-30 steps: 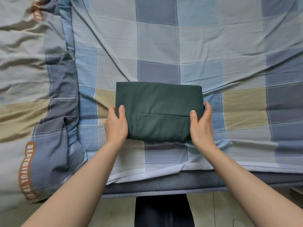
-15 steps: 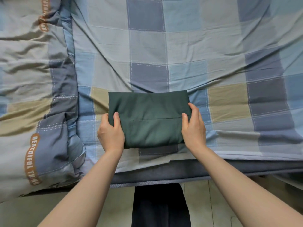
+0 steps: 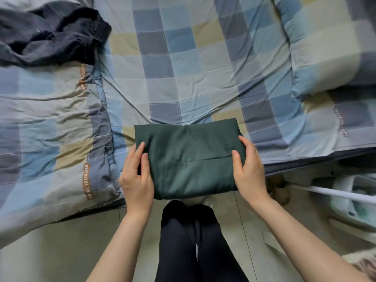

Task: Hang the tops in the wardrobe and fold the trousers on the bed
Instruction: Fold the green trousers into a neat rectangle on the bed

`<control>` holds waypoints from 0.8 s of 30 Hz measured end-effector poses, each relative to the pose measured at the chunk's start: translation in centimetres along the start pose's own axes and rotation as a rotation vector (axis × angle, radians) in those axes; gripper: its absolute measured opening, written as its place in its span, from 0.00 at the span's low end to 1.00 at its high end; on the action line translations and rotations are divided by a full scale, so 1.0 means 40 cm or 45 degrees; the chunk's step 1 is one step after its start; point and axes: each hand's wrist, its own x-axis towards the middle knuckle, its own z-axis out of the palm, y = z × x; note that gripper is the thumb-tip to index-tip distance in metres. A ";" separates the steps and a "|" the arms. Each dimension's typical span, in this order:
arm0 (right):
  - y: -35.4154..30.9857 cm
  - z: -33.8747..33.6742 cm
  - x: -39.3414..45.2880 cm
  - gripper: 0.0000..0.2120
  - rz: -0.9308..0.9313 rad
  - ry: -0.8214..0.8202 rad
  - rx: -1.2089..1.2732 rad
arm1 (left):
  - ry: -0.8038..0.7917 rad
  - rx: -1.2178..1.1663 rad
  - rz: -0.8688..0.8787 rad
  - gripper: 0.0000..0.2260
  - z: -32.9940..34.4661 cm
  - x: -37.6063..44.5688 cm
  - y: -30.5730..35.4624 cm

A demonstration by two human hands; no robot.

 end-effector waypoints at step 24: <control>-0.232 -0.310 -0.498 0.15 0.483 1.094 -0.135 | -0.945 -0.077 0.585 0.18 -0.042 -0.077 0.458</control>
